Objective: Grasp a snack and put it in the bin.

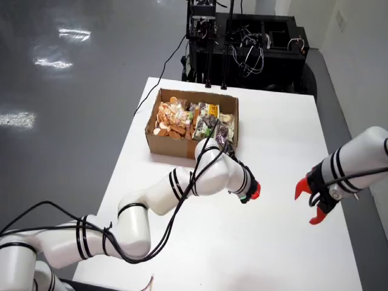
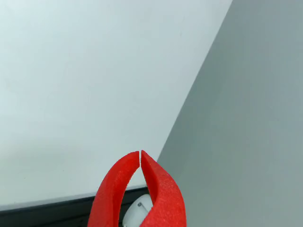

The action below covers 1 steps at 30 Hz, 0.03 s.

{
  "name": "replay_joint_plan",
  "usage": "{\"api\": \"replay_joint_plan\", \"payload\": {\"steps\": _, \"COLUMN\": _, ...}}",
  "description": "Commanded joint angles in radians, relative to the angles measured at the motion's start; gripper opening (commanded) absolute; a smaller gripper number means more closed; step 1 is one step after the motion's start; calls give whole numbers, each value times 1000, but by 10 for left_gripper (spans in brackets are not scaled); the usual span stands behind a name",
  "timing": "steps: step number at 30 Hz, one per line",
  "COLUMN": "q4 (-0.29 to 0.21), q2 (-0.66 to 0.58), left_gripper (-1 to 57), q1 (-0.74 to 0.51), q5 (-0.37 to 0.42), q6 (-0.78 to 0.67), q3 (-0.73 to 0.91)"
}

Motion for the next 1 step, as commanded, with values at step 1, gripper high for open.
{"api": "replay_joint_plan", "payload": {"steps": 1, "q4": 0, "q2": 0, "left_gripper": -2, "q1": -19, "q5": -1, "q6": -6, "q3": 0}}
